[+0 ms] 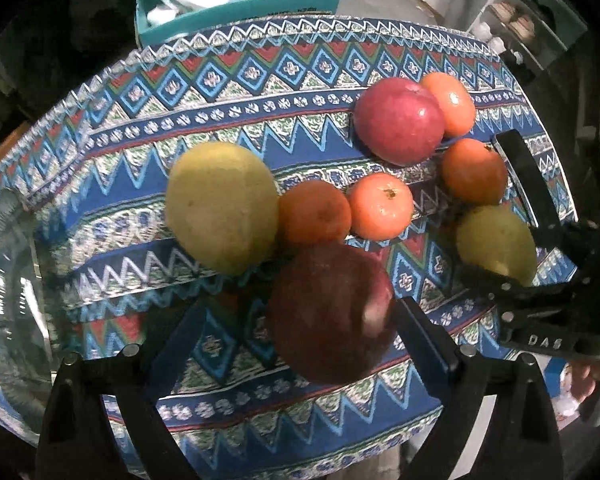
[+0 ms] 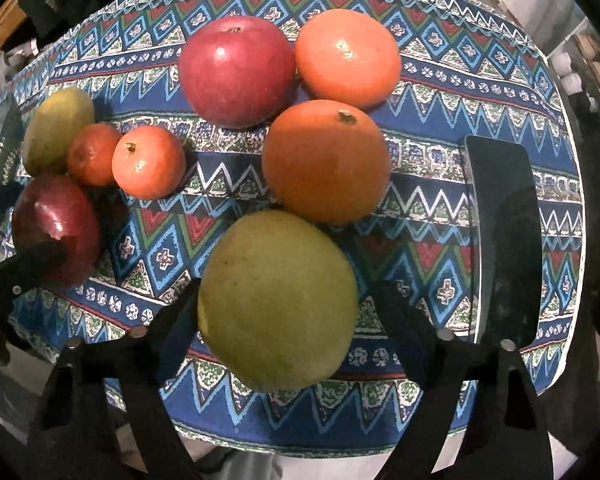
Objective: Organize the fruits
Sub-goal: 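Move left gripper to the dark red apple while right gripper approaches the green pomelo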
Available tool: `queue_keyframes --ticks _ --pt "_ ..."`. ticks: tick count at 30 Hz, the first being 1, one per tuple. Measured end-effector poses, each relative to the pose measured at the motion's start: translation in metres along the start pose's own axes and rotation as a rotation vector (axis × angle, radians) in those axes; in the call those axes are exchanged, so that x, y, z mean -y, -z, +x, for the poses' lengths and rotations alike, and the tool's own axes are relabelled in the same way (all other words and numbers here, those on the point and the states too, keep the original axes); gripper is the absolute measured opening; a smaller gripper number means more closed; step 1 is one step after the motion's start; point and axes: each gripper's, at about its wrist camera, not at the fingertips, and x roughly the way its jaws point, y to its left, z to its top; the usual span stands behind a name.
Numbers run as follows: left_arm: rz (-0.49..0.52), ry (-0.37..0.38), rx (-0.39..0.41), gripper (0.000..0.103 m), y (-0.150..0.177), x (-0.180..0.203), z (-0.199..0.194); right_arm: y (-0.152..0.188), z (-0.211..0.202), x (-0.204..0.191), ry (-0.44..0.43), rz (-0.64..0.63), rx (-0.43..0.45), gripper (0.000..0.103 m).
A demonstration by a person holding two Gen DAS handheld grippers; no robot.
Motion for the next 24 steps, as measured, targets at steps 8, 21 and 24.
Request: queue_keyframes --ticks 8,21,24 --pt "0.017 0.02 0.001 0.087 -0.002 0.008 0.002 -0.002 0.01 -0.008 0.007 -0.025 0.014 0.073" --pt "0.029 0.031 -0.02 0.079 -0.005 0.019 0.01 0.009 0.013 -0.026 0.021 -0.048 0.048 0.072" --pt "0.012 0.046 -0.026 0.082 -0.008 0.017 0.017 0.011 0.014 -0.029 0.021 -0.049 0.057 0.072"
